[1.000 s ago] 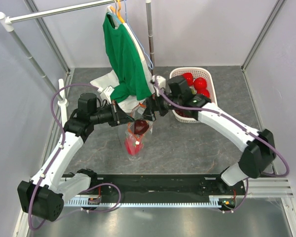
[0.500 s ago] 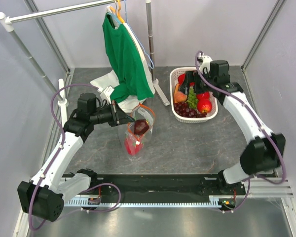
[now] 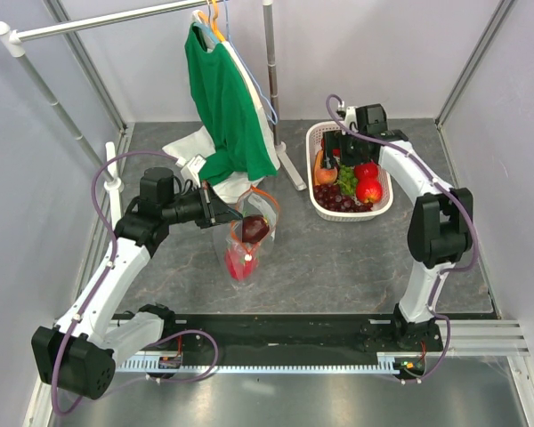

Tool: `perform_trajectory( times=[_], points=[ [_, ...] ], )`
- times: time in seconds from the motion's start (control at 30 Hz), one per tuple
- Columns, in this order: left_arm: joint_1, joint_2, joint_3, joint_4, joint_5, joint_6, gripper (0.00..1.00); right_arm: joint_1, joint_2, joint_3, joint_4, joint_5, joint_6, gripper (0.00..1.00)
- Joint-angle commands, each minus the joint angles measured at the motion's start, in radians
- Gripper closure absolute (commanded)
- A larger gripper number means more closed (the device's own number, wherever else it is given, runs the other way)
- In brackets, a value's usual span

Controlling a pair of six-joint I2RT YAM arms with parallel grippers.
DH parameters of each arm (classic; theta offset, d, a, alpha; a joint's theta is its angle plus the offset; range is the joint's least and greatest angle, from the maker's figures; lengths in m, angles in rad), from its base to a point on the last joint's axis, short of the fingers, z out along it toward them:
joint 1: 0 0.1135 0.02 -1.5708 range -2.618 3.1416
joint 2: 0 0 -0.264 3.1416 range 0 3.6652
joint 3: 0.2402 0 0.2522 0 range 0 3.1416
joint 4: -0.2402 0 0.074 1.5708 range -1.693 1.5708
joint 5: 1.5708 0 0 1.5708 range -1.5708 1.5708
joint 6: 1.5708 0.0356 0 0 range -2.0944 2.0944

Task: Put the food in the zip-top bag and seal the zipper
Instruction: Fake bread.

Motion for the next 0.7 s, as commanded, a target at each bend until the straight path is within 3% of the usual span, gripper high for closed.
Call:
perform_trajectory(
  times=[0.0,0.6,0.67],
  points=[
    [0.004,-0.006,-0.008,0.025,0.013,0.024,0.98,0.013,0.067,0.026,-0.016,-0.005,-0.005,0.04],
    [0.006,0.017,-0.012,0.030,0.018,0.016,0.98,0.040,0.167,0.048,0.077,0.001,0.030,0.07],
    [0.004,0.016,-0.009,0.030,0.018,0.018,0.98,0.038,0.171,0.056,0.076,-0.008,0.030,0.11]
  ],
)
